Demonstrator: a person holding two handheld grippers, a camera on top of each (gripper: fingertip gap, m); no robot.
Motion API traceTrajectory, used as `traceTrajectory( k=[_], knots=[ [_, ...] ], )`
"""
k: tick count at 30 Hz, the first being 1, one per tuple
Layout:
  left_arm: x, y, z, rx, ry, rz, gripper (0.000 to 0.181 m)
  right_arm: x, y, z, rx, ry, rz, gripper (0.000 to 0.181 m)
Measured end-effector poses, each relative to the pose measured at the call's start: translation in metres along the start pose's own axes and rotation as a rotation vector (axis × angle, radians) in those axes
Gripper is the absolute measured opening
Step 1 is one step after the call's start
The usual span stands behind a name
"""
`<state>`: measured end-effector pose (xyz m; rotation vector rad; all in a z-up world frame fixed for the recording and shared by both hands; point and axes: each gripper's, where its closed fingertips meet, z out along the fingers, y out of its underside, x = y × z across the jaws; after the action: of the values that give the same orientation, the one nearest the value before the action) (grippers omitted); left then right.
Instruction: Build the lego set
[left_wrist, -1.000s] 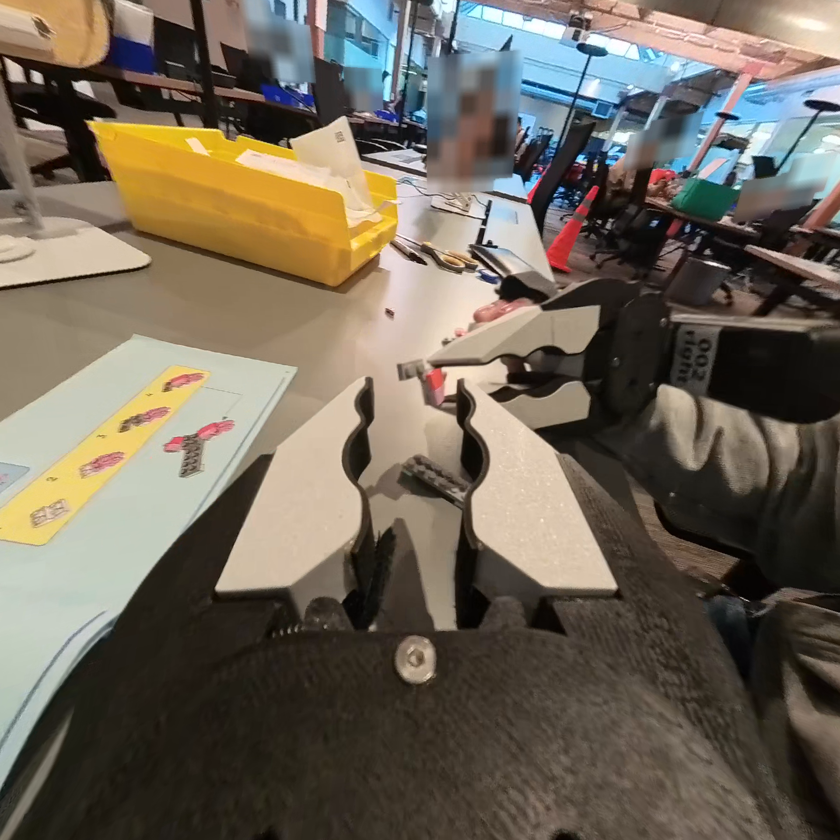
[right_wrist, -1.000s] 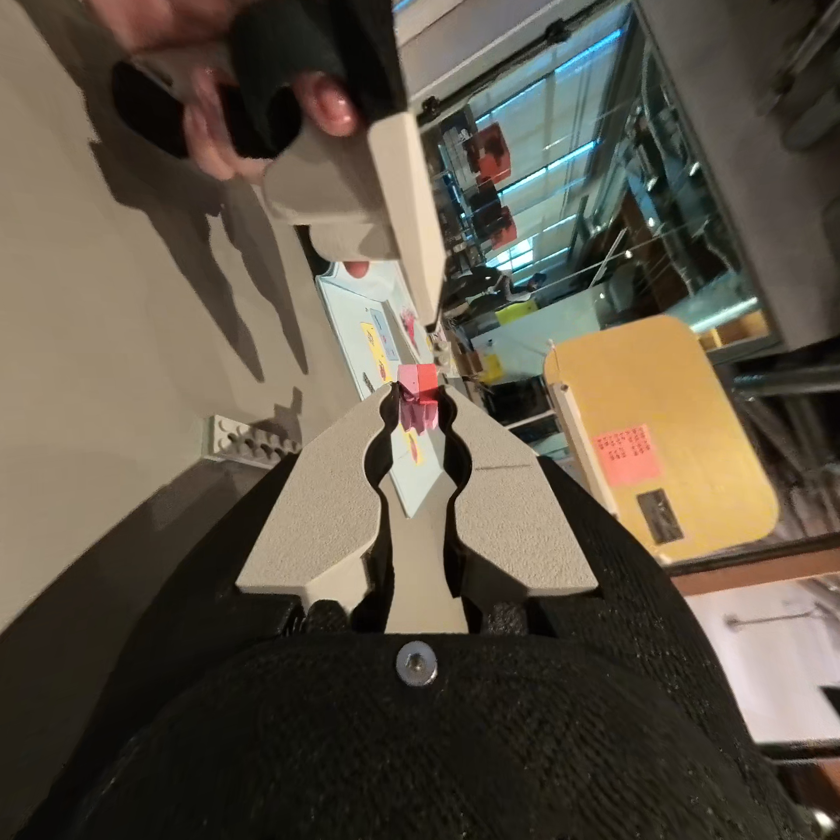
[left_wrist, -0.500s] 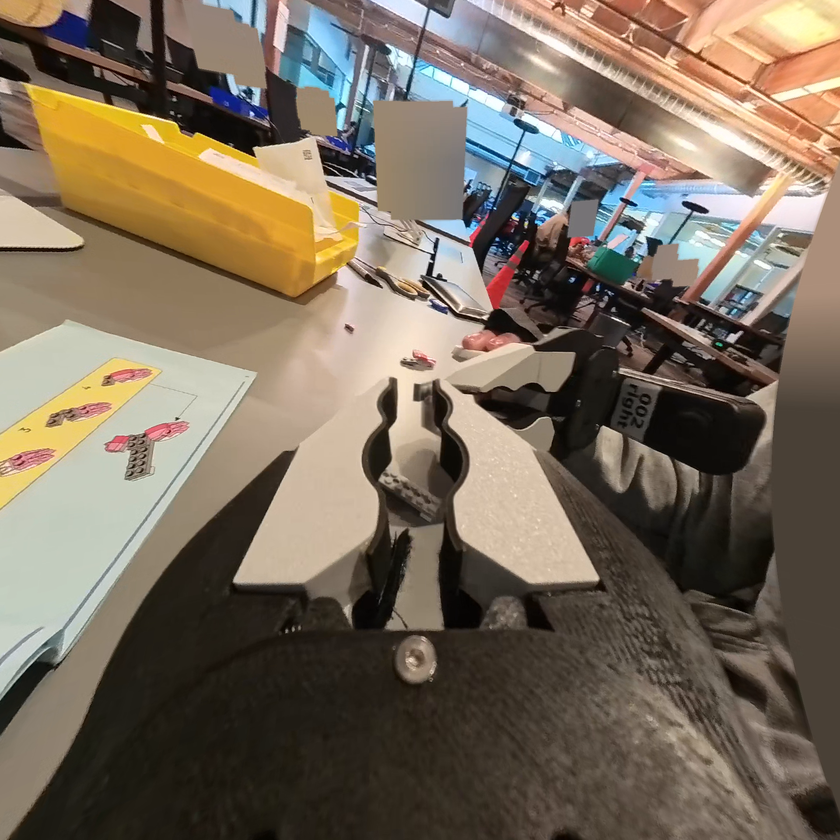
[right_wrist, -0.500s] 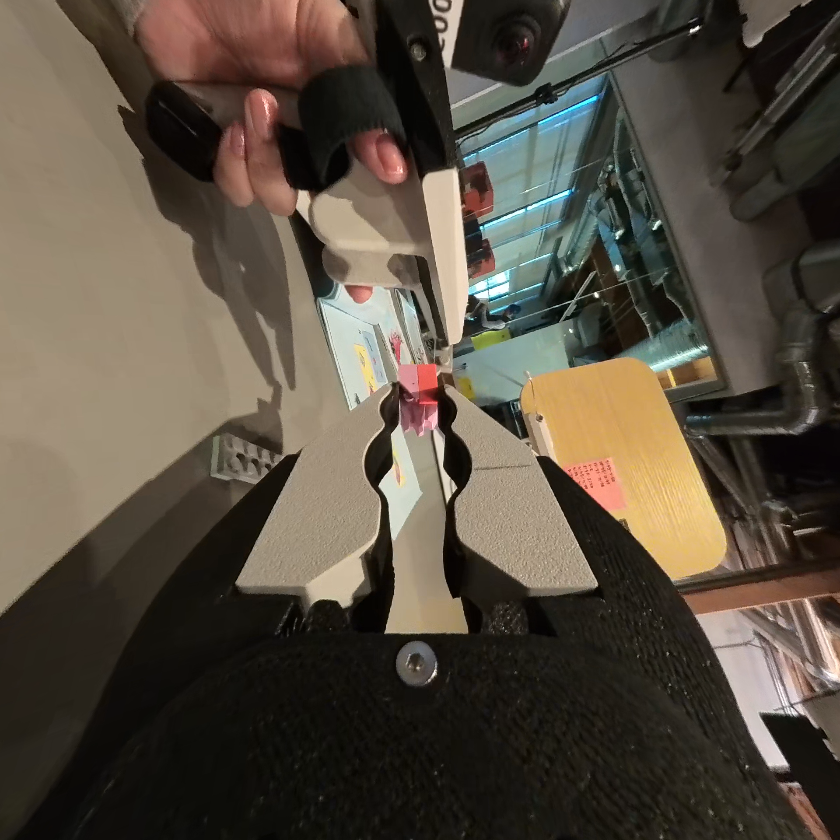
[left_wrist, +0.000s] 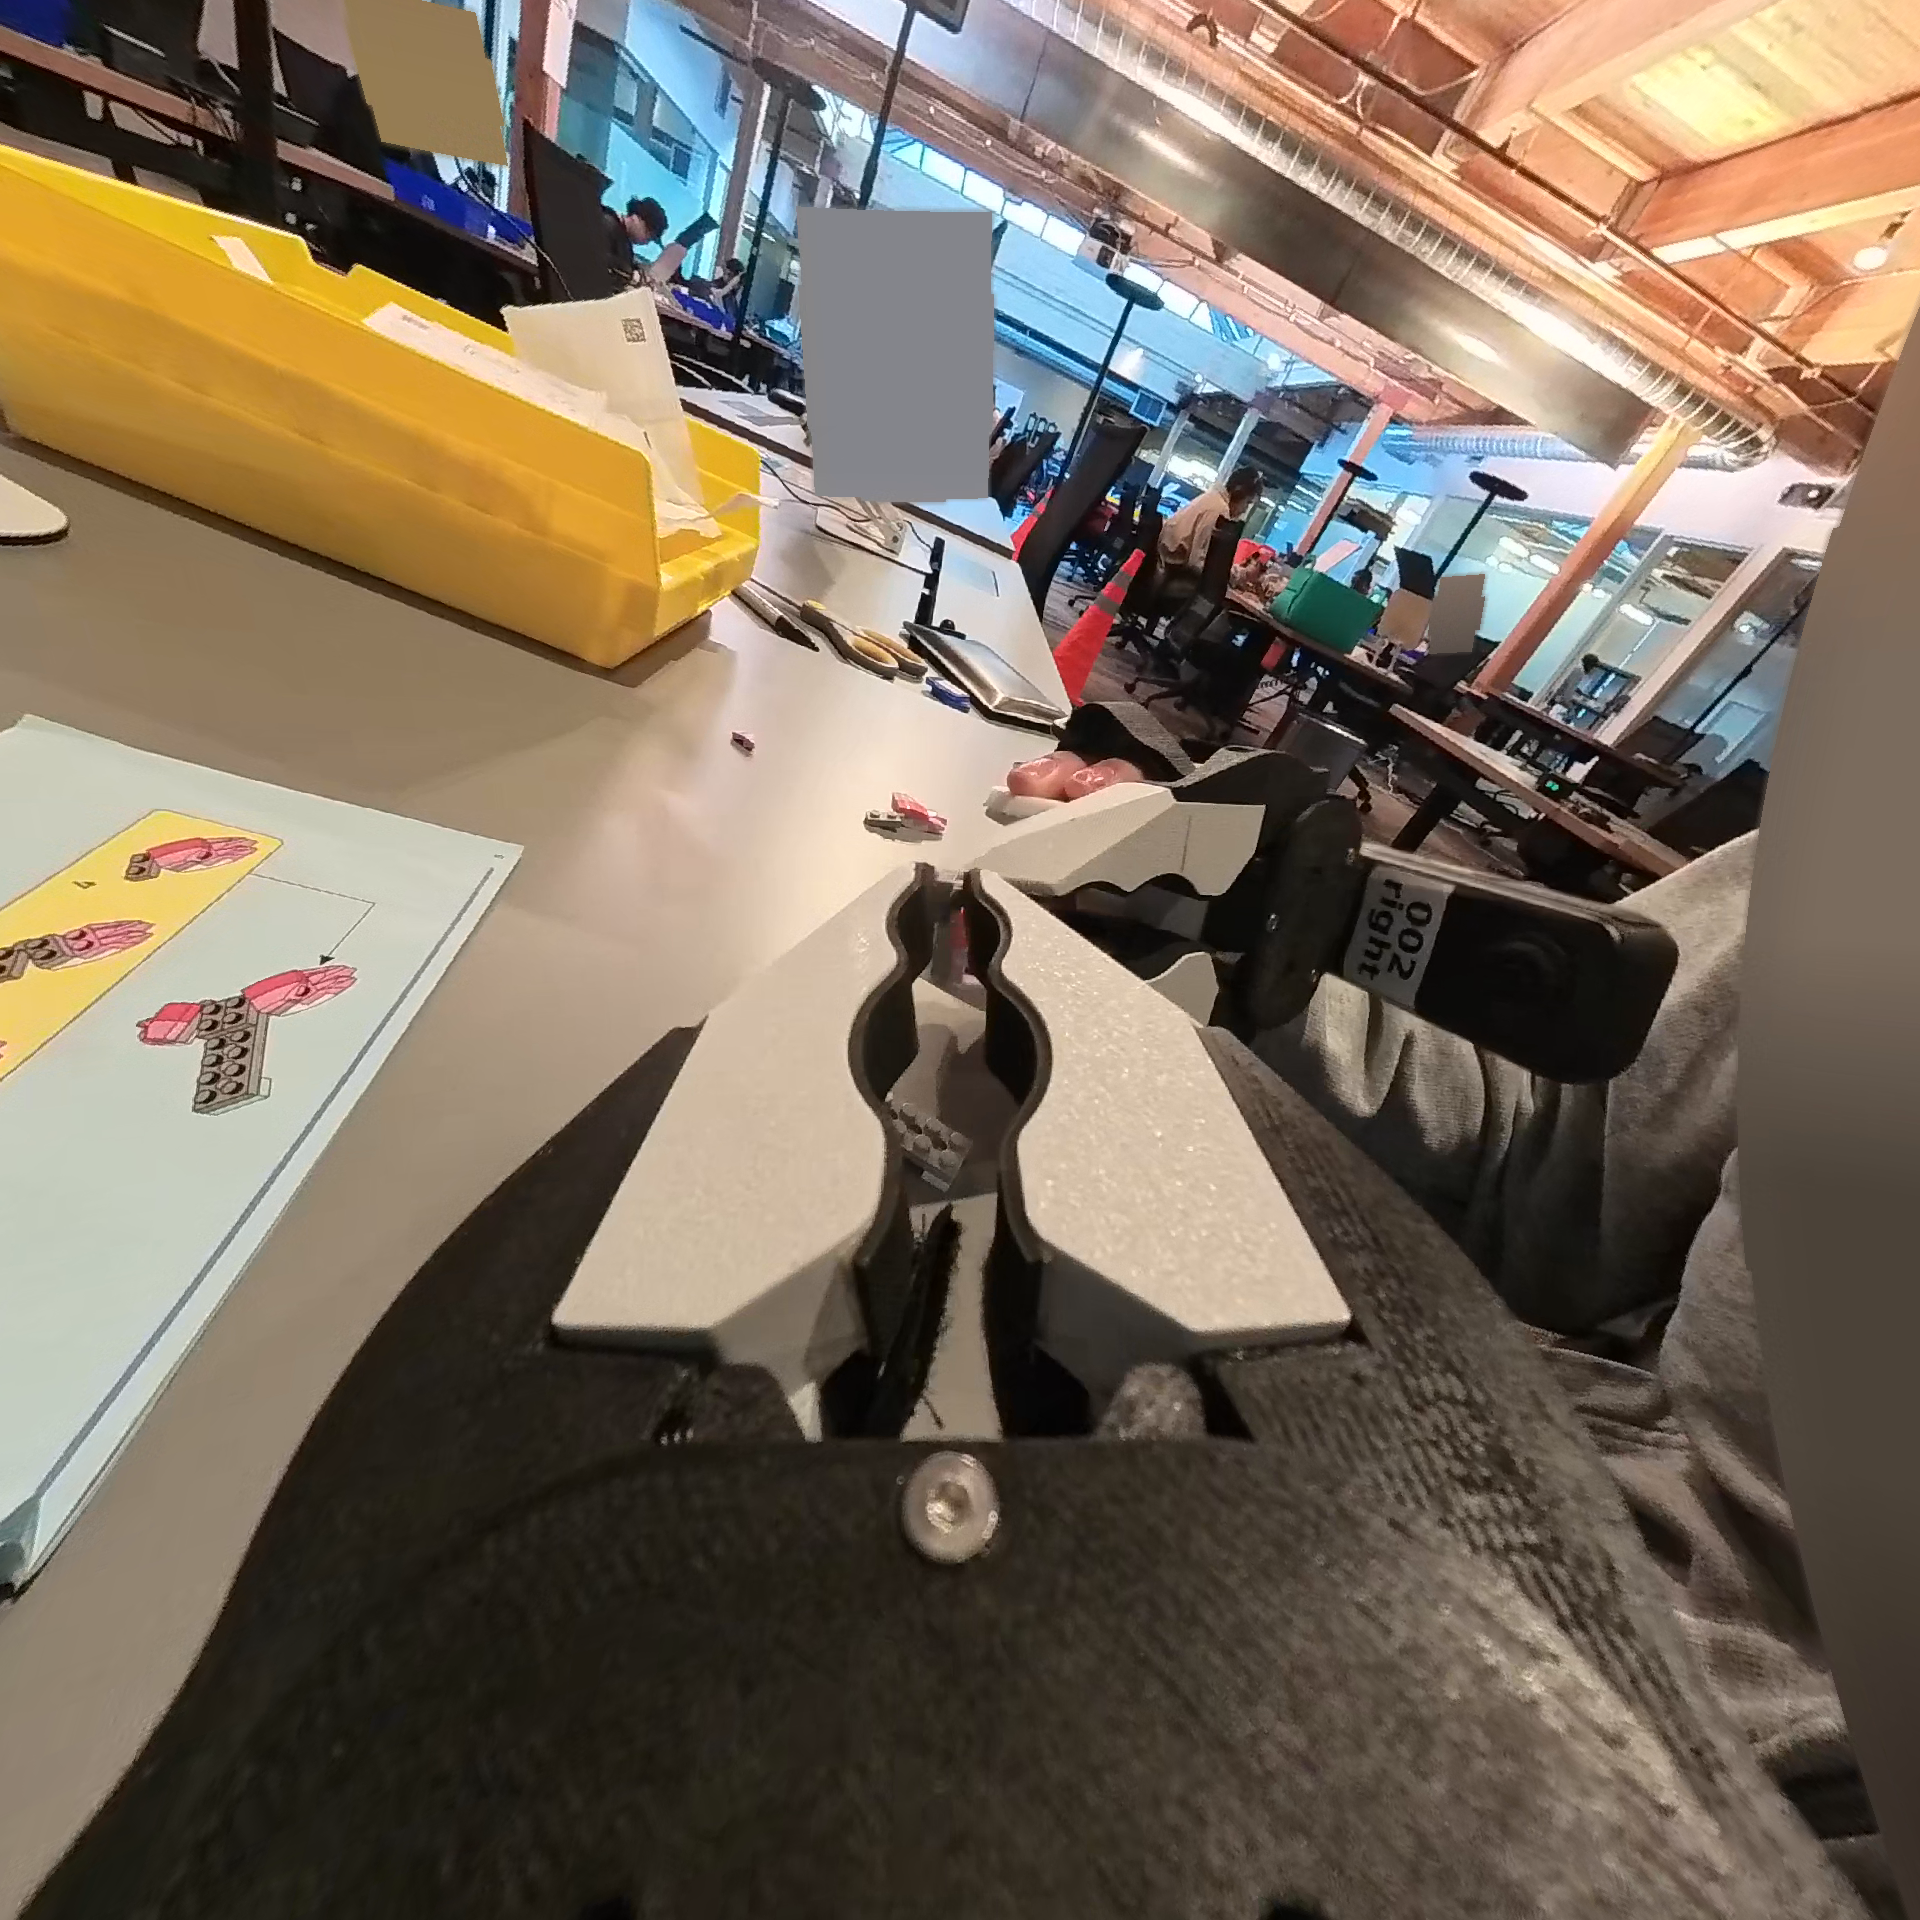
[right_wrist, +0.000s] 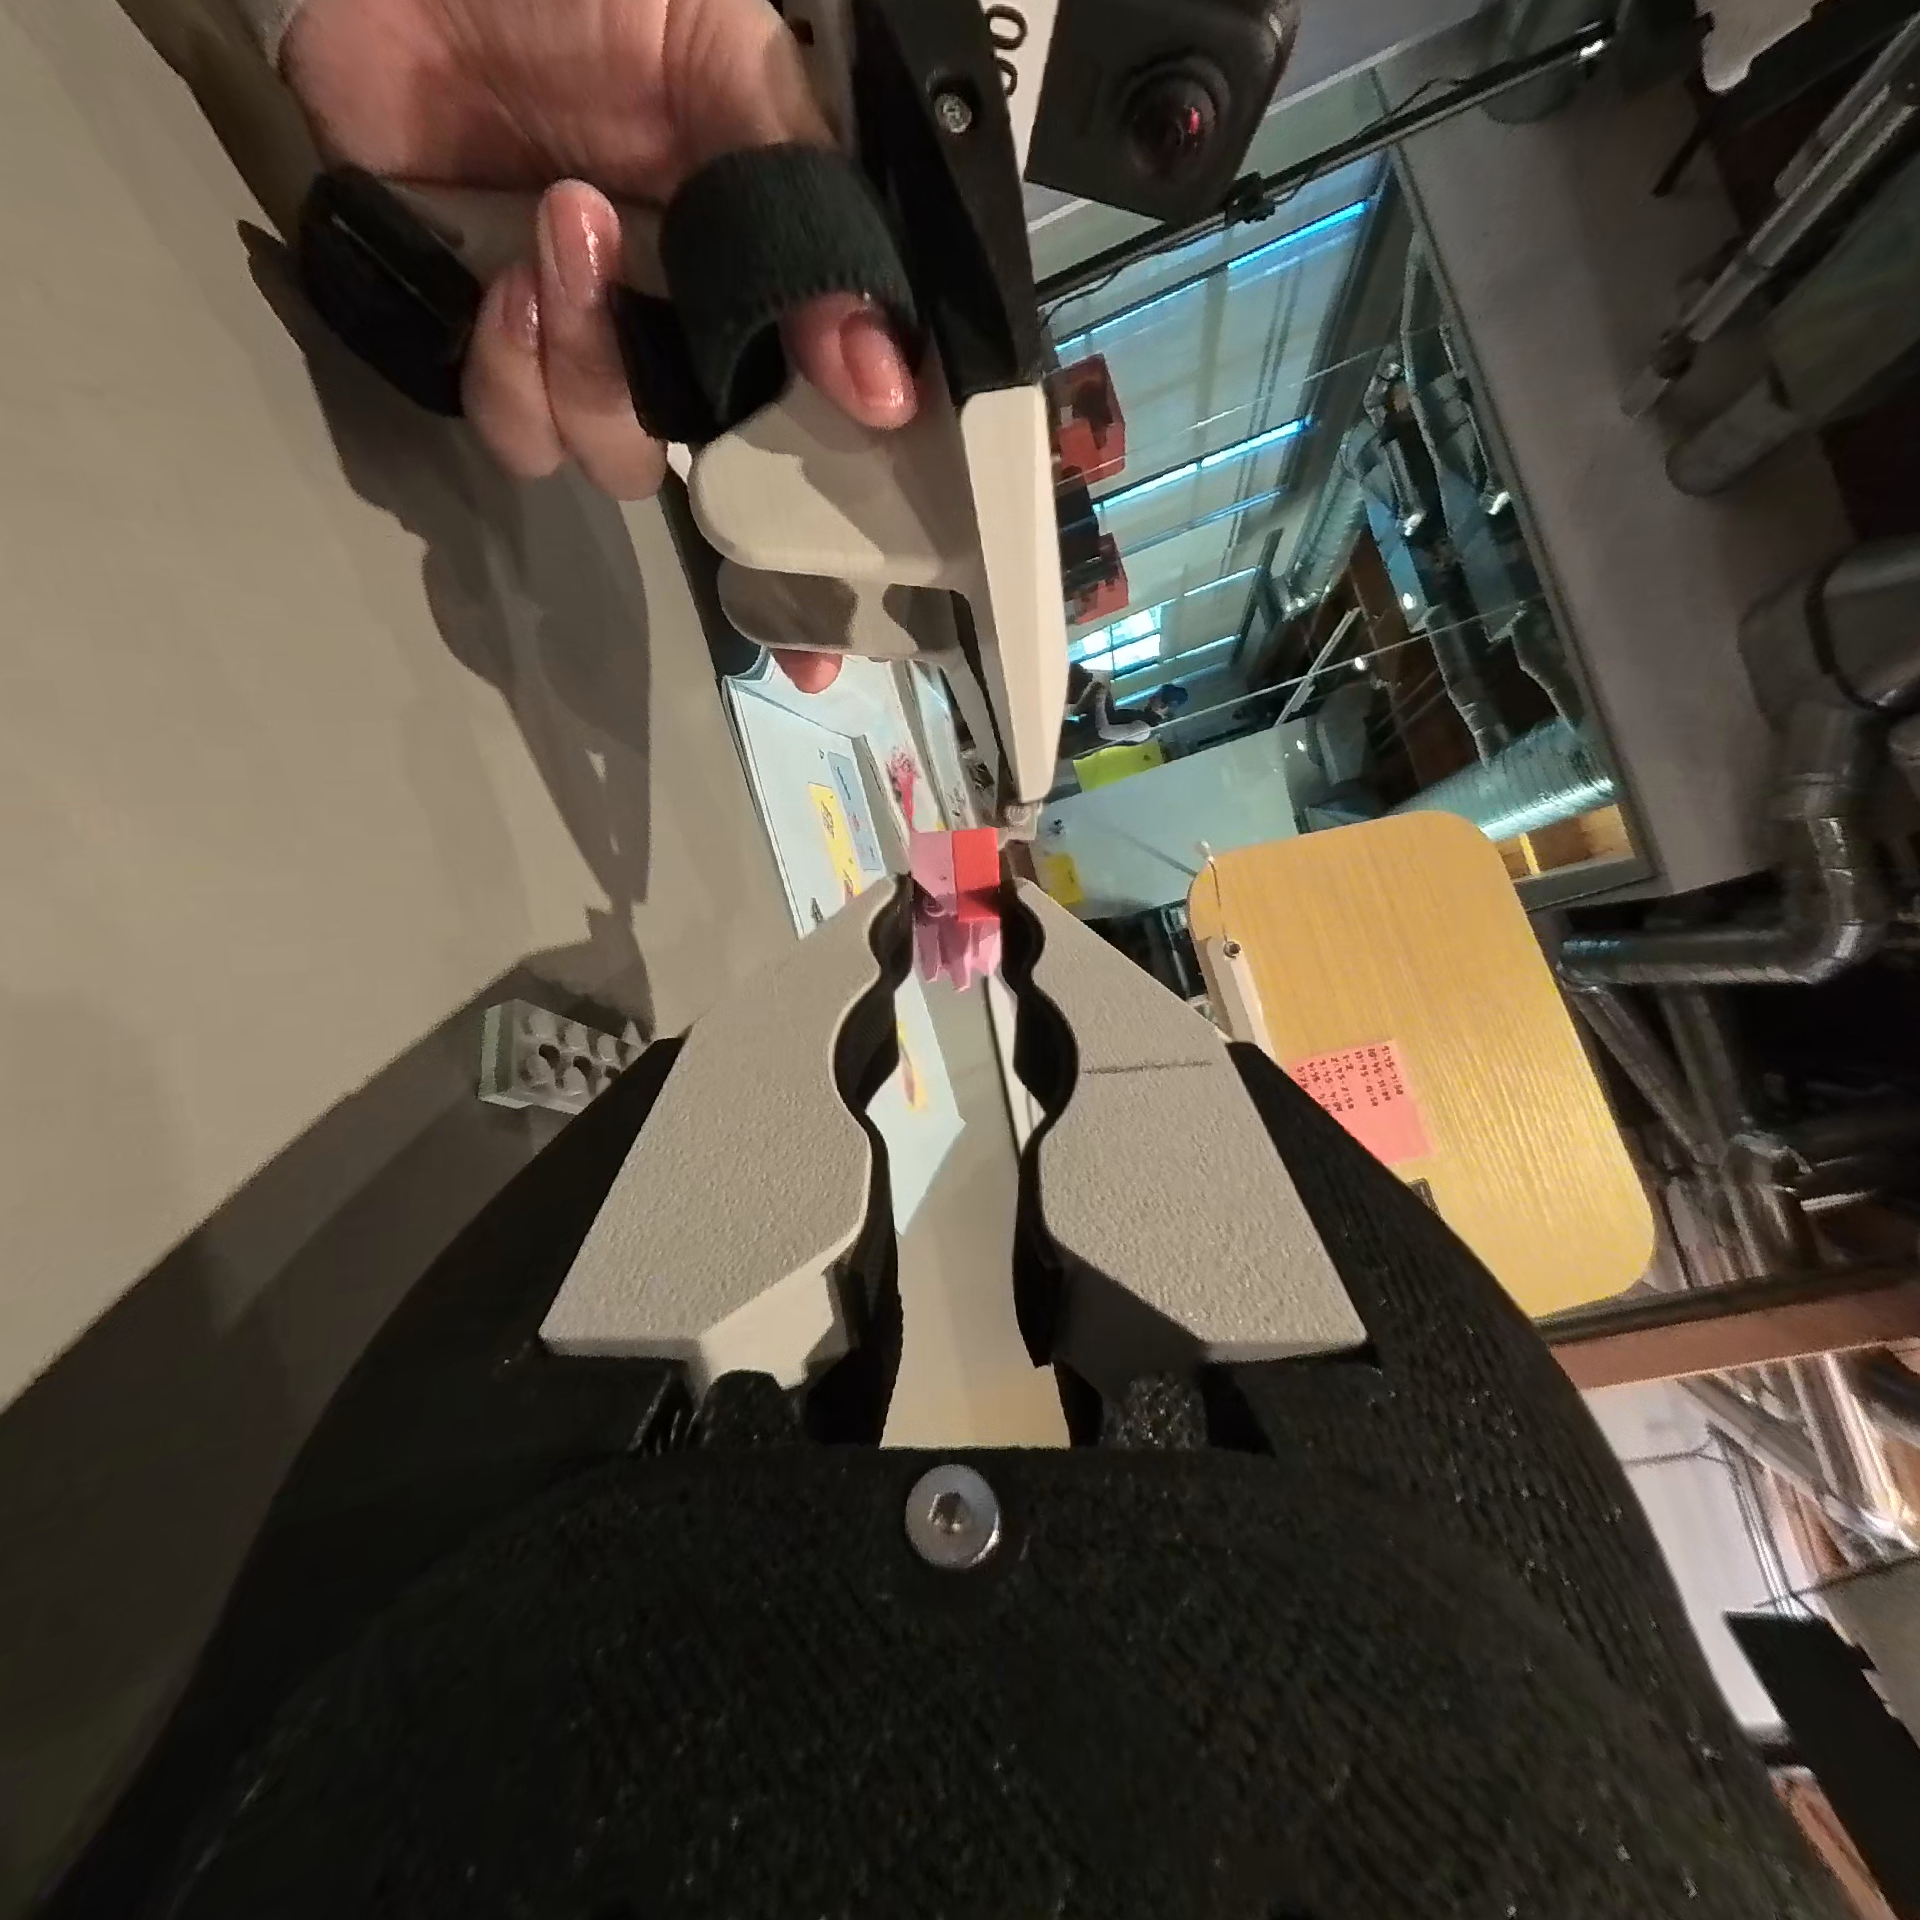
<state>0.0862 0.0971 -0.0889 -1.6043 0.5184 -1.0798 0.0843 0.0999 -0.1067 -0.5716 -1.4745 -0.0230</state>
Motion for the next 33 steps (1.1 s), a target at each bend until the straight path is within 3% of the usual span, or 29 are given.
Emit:
traceTrajectory(
  k=[8, 12, 15, 17, 19, 24, 33],
  knots=[
    [-0.011, -0.004, -0.003, 0.018, -0.059, -0.002, 0.003, 0.005, 0.008, 0.005, -0.044, 0.043, 0.006, 0.022],
    [-0.020, -0.019, -0.010, 0.116, -0.100, -0.015, 0.003, 0.017, 0.017, 0.009, -0.071, 0.046, 0.264, 0.044],
    [-0.022, -0.034, -0.019, 0.220, -0.083, -0.064, 0.003, 0.030, 0.016, 0.012, -0.056, 0.079, 0.446, 0.048],
    [-0.023, -0.042, -0.025, 0.283, -0.071, -0.095, 0.003, 0.028, 0.011, 0.017, -0.061, 0.065, 0.507, 0.044],
    [-0.023, -0.048, -0.029, 0.323, -0.064, -0.107, 0.003, 0.022, 0.004, 0.024, -0.062, 0.037, 0.544, 0.028],
    [-0.022, -0.044, -0.026, 0.302, -0.049, -0.126, 0.004, 0.017, -0.008, 0.035, -0.066, 0.038, 0.519, 0.002],
    [-0.028, -0.031, -0.022, 0.209, -0.044, -0.187, 0.003, 0.025, 0.006, 0.032, -0.114, 0.103, 0.513, 0.000]
  ],
)
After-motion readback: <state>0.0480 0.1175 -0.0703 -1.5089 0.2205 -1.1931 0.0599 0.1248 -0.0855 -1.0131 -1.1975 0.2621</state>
